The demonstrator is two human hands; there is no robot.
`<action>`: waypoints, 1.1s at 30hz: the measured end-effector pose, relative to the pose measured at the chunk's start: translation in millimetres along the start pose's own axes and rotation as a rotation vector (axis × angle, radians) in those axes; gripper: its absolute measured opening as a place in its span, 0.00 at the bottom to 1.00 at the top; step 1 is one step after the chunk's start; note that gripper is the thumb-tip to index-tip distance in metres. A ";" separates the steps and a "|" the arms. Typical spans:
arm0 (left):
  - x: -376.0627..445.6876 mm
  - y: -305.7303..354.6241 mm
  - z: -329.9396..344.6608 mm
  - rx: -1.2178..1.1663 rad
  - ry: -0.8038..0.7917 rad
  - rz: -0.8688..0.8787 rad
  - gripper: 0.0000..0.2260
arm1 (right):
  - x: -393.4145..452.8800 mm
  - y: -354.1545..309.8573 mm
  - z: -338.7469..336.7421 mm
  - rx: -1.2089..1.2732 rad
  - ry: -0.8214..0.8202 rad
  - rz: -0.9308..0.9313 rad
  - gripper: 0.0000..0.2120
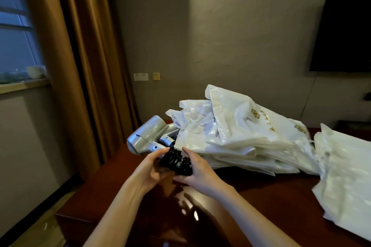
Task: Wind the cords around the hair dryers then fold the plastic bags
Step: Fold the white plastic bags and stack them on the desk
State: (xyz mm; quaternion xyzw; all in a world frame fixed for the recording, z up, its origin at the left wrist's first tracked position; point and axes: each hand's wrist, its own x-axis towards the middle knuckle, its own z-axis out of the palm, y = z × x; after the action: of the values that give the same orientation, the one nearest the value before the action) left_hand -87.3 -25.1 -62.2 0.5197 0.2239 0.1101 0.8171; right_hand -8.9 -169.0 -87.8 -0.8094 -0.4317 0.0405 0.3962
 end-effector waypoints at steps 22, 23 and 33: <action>0.8 -55.0 204.0 0.172 -0.339 0.022 0.07 | -85.0 101.4 -127.9 1.158 0.215 0.722 0.22; -0.3 -59.3 210.8 0.220 -0.372 0.019 0.07 | -83.9 108.4 -126.4 1.201 0.248 0.724 0.18; 12.4 -94.7 233.7 0.300 -0.242 0.076 0.11 | -94.6 110.0 -163.7 0.877 0.725 0.416 0.07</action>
State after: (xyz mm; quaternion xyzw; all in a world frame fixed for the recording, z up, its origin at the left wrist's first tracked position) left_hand 30.7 -248.2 -66.5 0.6532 0.1184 0.0430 0.7467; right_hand 72.1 -371.8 -76.6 -0.6001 -0.0452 0.0130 0.7985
